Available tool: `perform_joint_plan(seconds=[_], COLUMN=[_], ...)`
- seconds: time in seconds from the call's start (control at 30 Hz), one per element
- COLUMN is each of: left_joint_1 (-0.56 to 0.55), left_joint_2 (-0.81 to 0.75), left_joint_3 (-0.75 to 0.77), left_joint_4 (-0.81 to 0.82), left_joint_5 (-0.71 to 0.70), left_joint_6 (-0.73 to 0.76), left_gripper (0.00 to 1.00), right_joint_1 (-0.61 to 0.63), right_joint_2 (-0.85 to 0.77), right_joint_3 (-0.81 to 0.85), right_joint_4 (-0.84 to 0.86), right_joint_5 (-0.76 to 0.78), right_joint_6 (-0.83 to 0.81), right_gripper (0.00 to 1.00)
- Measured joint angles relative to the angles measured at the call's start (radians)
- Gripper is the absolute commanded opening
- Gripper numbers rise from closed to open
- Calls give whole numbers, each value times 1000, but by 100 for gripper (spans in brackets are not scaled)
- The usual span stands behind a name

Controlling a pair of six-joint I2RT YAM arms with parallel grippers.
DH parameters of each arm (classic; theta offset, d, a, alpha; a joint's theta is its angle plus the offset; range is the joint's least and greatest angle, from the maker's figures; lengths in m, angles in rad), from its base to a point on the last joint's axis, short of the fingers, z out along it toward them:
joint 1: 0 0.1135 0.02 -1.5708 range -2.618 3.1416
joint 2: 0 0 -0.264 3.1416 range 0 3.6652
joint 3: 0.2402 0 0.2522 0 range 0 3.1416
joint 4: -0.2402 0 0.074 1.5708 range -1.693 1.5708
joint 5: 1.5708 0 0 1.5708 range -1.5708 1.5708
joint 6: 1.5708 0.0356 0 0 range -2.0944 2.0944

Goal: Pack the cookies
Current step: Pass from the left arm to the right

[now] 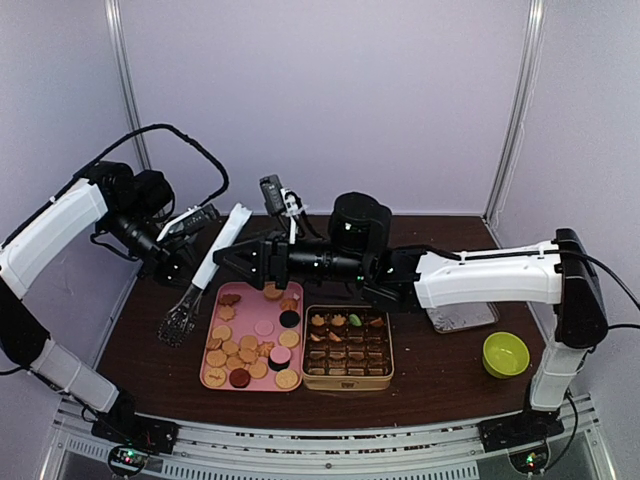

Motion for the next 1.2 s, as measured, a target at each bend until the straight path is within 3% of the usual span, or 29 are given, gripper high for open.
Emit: perform_joint_plan(seconds=[0.37, 0.63, 0.83, 1.0, 1.2], left_joint_1=[-11, -14, -14, -16, -18], left_joint_2=[-2, -11, -15, -15, -15], left_joint_3=[-17, -58, -63, -63, -63], left_joint_4=[-3, 54, 103, 108, 117], left_joint_5=[5, -21, -41, -51, -86], left_joint_6=[10, -33, -69, -84, -108], left_gripper=[0, 0, 0, 9, 32], right_joint_1=[-2, -2, -3, -4, -4], right_joint_2=[83, 109, 115, 116, 114], right_joint_3=[95, 105, 109, 108, 87], right_joint_4=[-5, 33, 23, 5, -8], right_joint_5=[-80, -74, -53, -28, 1], right_joint_6=[59, 103, 99, 94, 68], right_gripper=[53, 52, 37, 29, 25])
